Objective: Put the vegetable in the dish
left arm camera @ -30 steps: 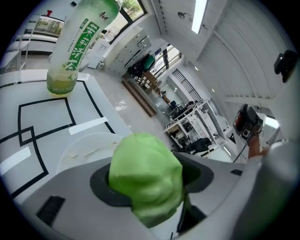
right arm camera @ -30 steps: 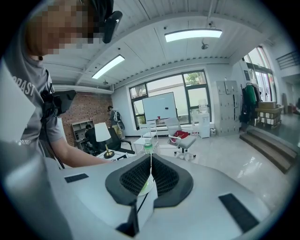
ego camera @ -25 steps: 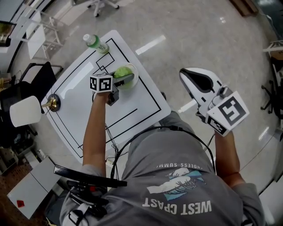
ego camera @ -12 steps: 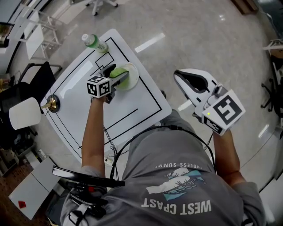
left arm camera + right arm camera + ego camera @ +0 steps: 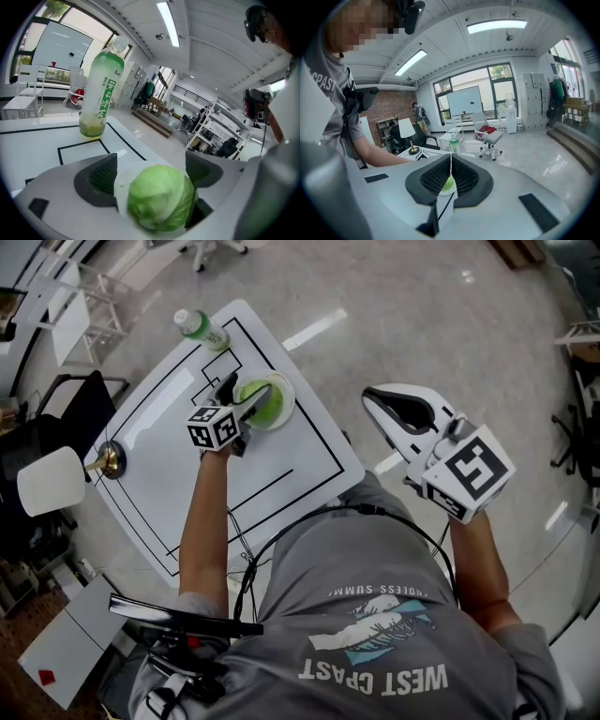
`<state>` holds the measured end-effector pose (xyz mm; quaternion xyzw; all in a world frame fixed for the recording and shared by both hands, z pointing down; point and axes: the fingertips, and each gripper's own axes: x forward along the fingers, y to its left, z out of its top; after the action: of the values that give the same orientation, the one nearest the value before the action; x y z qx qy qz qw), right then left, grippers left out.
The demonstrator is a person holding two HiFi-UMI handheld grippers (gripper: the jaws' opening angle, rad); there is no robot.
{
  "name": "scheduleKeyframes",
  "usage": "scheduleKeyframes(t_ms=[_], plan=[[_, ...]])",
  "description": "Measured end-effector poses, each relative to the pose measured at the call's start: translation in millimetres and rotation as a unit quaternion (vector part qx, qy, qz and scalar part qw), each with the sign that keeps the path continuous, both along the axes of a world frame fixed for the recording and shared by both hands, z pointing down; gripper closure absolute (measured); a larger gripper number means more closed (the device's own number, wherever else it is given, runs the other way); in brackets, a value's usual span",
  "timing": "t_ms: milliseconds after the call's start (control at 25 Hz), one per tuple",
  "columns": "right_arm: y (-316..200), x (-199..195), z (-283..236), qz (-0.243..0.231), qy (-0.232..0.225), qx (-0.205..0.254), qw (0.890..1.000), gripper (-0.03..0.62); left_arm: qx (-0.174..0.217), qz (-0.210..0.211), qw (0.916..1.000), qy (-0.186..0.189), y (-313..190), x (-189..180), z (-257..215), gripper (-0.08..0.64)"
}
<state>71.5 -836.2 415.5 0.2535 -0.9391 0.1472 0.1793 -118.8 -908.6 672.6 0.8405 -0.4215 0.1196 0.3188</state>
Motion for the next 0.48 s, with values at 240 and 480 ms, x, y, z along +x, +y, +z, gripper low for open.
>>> scheduleKeyframes(t_ms=[240,480], plan=[[7.9,-5.8,-15.5,-0.004,-0.006,0.014,1.0,0.584,0.085,-0.066,0.9934,0.041,-6.4,-18.9,-78.1,0.118],[25.5,-22.7,-42.1,-0.022,-0.054,0.017,0.998,0.586,0.208,-0.069,0.973,0.072,14.0,-26.1,-197.3,0.292]])
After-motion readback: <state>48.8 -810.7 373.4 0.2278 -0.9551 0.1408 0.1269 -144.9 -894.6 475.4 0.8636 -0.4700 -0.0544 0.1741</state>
